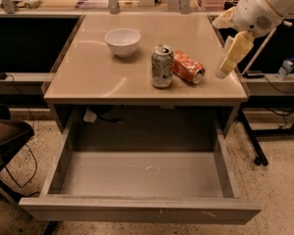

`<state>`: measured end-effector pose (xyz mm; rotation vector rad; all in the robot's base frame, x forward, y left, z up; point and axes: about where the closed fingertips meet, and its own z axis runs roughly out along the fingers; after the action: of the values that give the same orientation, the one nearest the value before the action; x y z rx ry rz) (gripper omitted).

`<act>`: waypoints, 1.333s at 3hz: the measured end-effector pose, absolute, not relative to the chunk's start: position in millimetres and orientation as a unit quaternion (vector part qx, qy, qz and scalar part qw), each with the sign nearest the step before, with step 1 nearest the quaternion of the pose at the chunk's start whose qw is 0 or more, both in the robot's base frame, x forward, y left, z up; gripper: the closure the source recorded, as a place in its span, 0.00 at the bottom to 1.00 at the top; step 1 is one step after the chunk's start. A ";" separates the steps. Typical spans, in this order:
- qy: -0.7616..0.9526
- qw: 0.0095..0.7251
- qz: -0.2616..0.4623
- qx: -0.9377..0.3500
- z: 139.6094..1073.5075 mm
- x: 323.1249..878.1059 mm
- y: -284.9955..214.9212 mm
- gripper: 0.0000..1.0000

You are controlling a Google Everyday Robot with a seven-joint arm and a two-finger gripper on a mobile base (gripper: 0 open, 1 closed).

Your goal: Place 7up can into top drawer

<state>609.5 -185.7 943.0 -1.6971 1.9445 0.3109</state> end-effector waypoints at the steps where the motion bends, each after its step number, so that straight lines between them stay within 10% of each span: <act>1: 0.626 0.369 0.199 -0.657 961.9 605.2 -169.2 0.00; 4: 0.486 0.468 0.309 -0.670 992.7 587.3 -100.9 0.00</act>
Offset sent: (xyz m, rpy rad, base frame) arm -0.1085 0.0846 0.1402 0.9075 -0.2500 0.7785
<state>587.3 -100.9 992.7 -1.6422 1.1930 0.7581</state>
